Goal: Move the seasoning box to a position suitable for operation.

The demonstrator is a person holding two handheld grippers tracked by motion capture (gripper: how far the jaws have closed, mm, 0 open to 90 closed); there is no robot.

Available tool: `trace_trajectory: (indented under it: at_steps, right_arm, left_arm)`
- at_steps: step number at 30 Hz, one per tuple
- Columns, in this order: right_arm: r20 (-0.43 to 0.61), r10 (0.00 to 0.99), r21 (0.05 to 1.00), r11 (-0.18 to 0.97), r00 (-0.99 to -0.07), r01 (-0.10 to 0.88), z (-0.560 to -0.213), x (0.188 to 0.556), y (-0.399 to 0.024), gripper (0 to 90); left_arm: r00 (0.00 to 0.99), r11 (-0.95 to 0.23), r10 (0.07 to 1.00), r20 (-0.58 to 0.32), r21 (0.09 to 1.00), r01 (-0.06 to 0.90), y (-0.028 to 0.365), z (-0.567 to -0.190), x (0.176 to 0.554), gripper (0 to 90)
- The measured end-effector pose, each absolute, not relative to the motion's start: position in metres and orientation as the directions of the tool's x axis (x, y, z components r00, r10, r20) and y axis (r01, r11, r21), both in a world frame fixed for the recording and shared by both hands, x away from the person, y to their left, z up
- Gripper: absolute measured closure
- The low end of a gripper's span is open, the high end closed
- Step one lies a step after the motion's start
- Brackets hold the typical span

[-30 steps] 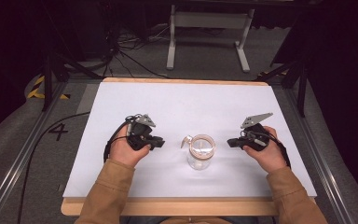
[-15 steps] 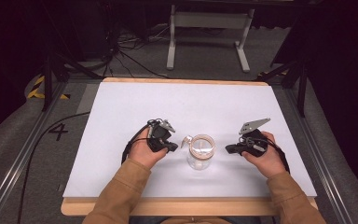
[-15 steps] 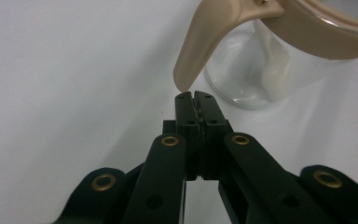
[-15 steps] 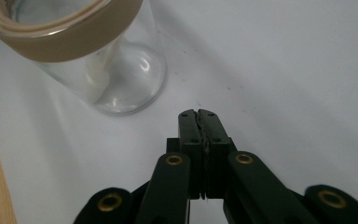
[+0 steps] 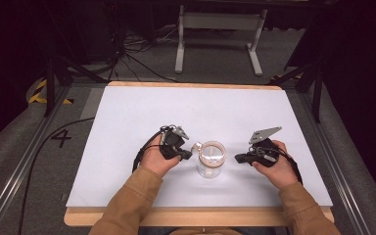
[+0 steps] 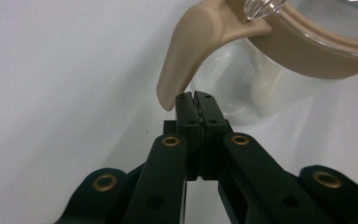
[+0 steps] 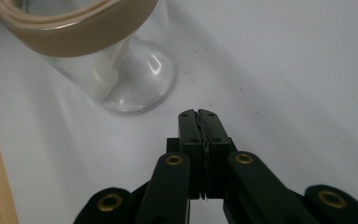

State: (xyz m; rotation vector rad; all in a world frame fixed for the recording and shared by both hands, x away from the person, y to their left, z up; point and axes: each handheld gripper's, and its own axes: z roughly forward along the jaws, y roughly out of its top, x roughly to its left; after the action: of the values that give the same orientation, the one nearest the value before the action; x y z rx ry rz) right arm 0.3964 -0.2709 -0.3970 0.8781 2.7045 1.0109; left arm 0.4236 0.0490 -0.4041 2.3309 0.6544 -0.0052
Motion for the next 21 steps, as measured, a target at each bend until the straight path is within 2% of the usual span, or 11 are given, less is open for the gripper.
trace_trajectory:
  at_steps: [16,21]
  right_arm:
    - [0.061,0.563,0.653,0.602,-0.824,0.459,-0.398,0.382,-0.270,90.0]
    - [0.062,0.564,0.659,0.597,-0.824,0.458,-0.399,0.381,-0.265,90.0]
  left_arm:
    - [0.869,-0.581,0.464,-0.171,0.682,0.445,0.035,-0.405,0.439,90.0]
    - [0.870,-0.598,0.466,-0.164,0.666,0.446,0.038,-0.403,0.437,90.0]
